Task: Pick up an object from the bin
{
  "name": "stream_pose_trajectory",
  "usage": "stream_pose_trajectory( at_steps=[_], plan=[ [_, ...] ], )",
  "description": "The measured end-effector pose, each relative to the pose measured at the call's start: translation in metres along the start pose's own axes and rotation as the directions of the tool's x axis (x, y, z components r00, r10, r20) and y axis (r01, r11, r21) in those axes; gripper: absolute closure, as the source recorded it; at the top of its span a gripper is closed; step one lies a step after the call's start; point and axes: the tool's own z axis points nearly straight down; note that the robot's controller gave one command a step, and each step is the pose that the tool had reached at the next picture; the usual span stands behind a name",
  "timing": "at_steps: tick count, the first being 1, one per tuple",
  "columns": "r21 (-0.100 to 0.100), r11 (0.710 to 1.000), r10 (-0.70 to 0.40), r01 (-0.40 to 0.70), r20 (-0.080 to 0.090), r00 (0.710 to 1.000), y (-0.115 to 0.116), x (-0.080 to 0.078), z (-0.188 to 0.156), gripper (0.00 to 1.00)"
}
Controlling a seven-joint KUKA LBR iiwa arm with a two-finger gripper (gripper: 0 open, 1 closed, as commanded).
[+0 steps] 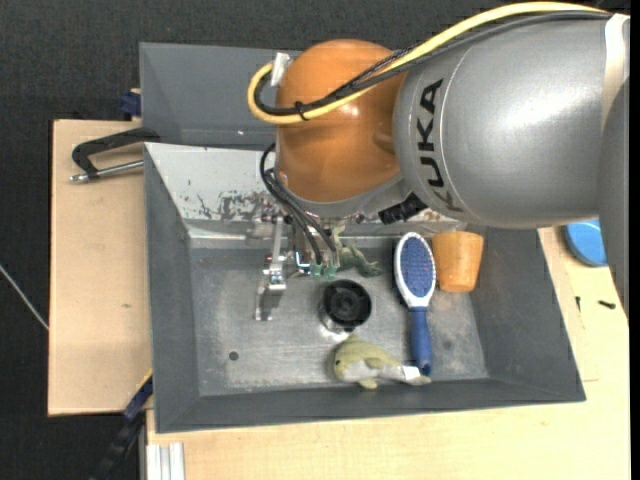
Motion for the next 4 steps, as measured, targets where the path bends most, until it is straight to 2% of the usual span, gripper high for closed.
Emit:
stream_pose_trajectory(
  at_steps=[1,2,3,4],
  plan=[
    [-0.005,0.993,0.115,-0.115,0.01,0.993,-0.096,-0.058,0.159,0.0],
    [-0.005,0.996,-0.092,0.092,0.02,0.996,-0.192,-0.042,0.156,0.0],
    [0.001,0.985,-0.175,0.175,0.005,0.985,-0.241,0.019,0.129,0.0],
    [0.008,0.81,-0.586,0.586,0.014,0.81,-0.242,0.035,0.158,0.0]
  ],
)
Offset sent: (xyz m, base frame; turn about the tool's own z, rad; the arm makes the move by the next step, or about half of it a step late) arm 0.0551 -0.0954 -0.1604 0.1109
